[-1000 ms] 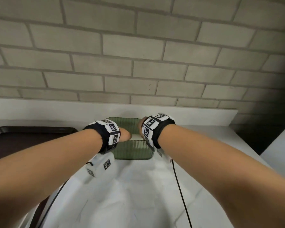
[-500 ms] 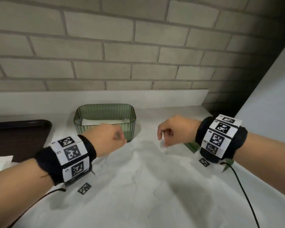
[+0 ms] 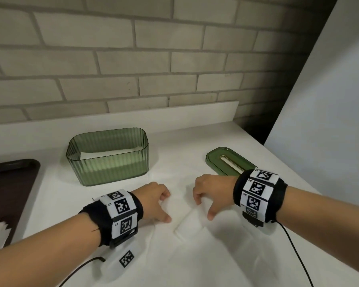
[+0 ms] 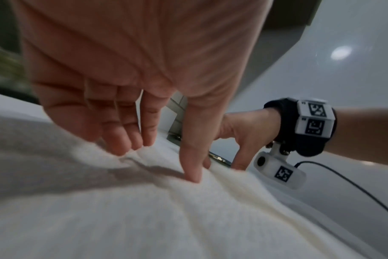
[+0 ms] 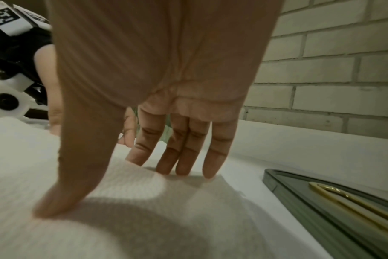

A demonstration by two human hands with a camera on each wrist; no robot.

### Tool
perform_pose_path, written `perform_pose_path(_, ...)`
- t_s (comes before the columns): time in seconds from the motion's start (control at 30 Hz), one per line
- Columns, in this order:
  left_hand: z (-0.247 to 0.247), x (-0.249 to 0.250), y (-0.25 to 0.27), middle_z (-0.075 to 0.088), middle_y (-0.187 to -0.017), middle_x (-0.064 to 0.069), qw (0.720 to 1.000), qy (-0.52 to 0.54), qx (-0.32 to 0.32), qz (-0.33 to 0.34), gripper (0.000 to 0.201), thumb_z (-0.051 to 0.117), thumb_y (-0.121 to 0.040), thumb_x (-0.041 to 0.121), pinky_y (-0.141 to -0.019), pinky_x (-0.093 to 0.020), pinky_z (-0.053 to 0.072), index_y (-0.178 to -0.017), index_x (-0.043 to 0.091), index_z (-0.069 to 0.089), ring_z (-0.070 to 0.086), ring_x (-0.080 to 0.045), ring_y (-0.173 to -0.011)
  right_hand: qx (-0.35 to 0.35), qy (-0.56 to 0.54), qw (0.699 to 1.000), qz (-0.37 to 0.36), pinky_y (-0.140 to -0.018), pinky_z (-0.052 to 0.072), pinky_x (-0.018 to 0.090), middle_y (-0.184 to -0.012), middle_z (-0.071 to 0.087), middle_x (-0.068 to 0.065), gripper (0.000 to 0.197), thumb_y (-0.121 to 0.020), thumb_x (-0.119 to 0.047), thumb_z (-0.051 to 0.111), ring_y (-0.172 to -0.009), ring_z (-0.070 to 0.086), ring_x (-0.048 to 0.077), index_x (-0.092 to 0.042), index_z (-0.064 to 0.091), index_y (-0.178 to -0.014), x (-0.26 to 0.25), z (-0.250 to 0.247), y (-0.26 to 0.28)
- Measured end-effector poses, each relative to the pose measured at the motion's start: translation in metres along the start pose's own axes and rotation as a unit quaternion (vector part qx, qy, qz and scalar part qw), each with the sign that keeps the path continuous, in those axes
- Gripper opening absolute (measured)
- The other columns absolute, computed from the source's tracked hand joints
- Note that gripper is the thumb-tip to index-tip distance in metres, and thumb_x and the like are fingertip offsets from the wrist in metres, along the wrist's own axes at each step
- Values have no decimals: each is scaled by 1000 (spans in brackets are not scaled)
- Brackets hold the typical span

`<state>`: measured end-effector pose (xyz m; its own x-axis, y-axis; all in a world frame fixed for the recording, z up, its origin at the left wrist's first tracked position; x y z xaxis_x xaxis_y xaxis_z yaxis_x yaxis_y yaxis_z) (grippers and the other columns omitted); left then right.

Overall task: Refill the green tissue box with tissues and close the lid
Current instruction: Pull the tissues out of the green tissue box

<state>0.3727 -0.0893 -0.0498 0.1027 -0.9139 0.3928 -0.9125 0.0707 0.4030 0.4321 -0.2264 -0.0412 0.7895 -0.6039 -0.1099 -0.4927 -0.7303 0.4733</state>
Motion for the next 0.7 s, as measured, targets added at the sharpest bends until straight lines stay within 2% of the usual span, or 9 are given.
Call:
perform_pose_path(0.17,-3,2,-6,49,-112,10,1000,12,1,-3,62,81,-66,37,-90,-22,43,-119,30,49,48,-7,-92,2,42,999,15,-80,41,32,-88,39,-11,43,-61,-44,80,-98,46,19,-29,46,-82,6,-4,-4)
perform_pose_path(0.23,-4,4,-8,51,-107,10,1000,19,5,3,55,82,-65,36,-81,-20,44,-109,32,50,49,-6,-85,10,28,1000,9,-69,37,27,-80,40,-13,37,-66,-36,80,-87,48,15,-23,48,-79,6,-10,-3)
perform_pose_path(0.3,-5,7,-8,46,-92,12,1000,0,12,17,53,81,-66,37,-69,-16,39,-109,30,51,47,-8,-82,9,-17,1000,9,-64,38,24,-75,48,-11,28,-71,-27,79,-74,48,10,-20,53,-79,8,-18,0)
perform_pose_path(0.37,-6,12,-7,40,-83,14,999,-12,27,30,45,77,-72,38,-67,-18,37,-108,27,53,46,-10,-83,16,-61,998,8,-65,40,19,-75,54,-9,20,-74,-19,77,-71,50,8,-19,57,-79,13,-24,4)
perform_pose_path(0.43,-9,15,-6,43,-86,13,998,-15,50,41,33,70,-79,40,-74,-19,35,-106,26,57,45,-10,-85,39,-88,995,14,-67,40,16,-72,53,-12,18,-76,-15,75,-68,50,4,-23,59,-81,20,-29,8)
perform_pose_path(0.5,-14,15,-5,49,-93,8,996,-11,77,43,26,62,-85,43,-78,-20,37,-103,24,61,48,-11,-87,71,-113,991,30,-74,44,20,-75,55,-11,14,-79,-17,73,-73,53,6,-26,65,-86,29,-37,14)
perform_pose_path(0.57,-24,11,-2,54,-87,8,993,24,114,35,16,60,-87,41,-72,-19,39,-91,26,58,52,-12,-85,109,-142,983,42,-82,44,21,-83,59,-10,17,-81,-21,70,-83,56,7,-26,69,-97,36,-49,22)
perform_pose_path(0.63,-36,5,3,52,-78,10,988,56,138,24,14,58,-89,38,-60,-16,38,-86,26,53,53,-13,-81,147,-166,974,48,-83,42,8,-93,64,-11,21,-85,-23,67,-88,57,1,-27,70,-105,40,-63,32)
perform_pose_path(0.7,-49,-6,8,55,-81,7,983,104,150,13,10,57,-91,33,-59,-18,44,-90,24,53,55,-16,-77,165,-168,970,51,-74,37,-3,-95,63,-16,20,-89,-21,63,-84,56,-5,-23,71,-107,41,-77,42)
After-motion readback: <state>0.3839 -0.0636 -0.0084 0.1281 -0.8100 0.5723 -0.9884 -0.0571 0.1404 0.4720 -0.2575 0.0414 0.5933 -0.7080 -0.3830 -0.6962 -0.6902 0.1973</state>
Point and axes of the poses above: each hand's wrist, its own y-axis away from the middle knuckle, its own z-axis out of the palm, x = y × z, the point moved 7 cm from there along -y, towards the middle knuckle
